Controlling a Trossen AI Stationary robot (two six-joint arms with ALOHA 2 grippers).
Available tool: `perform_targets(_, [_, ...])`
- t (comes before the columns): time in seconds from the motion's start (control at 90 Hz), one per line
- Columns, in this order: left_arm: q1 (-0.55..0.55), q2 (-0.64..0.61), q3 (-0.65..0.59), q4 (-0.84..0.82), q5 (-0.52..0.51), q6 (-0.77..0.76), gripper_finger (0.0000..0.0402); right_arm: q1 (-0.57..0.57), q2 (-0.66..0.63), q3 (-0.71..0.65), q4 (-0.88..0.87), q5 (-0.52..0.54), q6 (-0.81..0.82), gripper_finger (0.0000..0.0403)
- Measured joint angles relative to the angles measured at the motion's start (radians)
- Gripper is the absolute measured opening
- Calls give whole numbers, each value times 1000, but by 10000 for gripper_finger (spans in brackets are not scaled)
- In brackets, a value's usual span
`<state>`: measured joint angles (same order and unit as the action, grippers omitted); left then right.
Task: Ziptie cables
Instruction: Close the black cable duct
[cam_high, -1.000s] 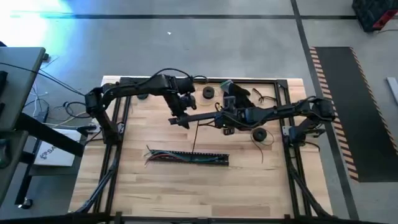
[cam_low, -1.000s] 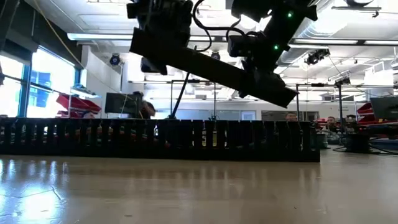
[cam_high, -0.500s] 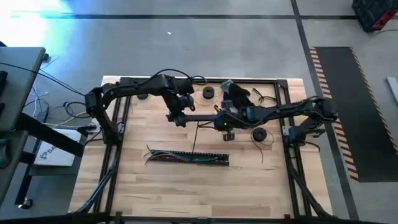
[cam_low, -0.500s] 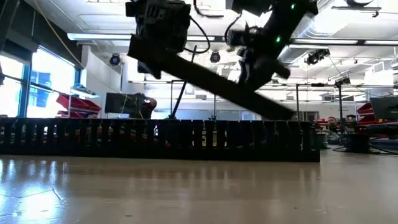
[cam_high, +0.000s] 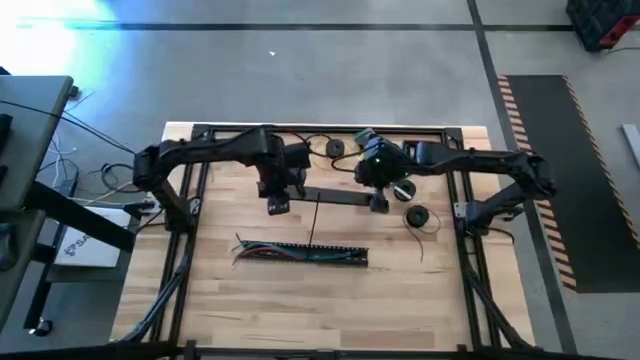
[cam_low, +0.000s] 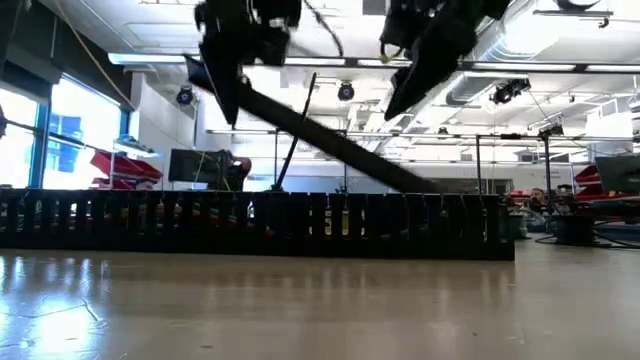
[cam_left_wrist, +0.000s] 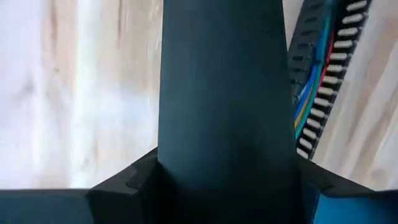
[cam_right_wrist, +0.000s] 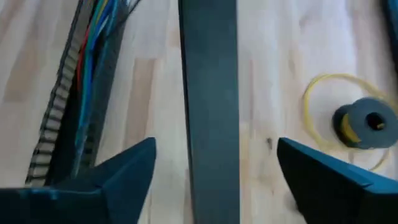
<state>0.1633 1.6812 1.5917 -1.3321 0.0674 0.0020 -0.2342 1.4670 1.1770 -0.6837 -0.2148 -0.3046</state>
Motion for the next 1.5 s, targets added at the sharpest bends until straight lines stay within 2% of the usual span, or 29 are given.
perform_targets(0.178, [-105,-44,87,-47,-95,-85,193,-10,20,-1,-10,-26,-39,345])
perform_targets(0.411, [-200,-48,119,-67,-187,-142,192,3,22,-1,-92,-25,-54,339])
perform_targets(0.589, [-220,-48,119,-68,-211,-163,192,20,22,-2,-201,-20,-40,291])
perform_targets(0.756, [-227,-48,119,-61,-242,-156,192,26,18,-2,-245,-21,-2,203])
perform_targets(0.889, [-227,-48,119,-60,-258,-147,193,27,18,-2,-257,-21,12,204])
perform_targets(1.0, [-230,-48,109,-49,-273,-165,234,51,18,-1,-283,-17,79,204])
perform_targets(1.178, [-229,-49,106,-107,-248,-229,304,152,19,13,-381,66,220,204])
perform_targets(1.322, [-250,-111,105,-115,-239,-291,317,257,19,55,-442,75,353,204])
perform_targets(1.5, [-321,-271,67,-109,-312,-496,317,354,74,175,-502,59,496,204])
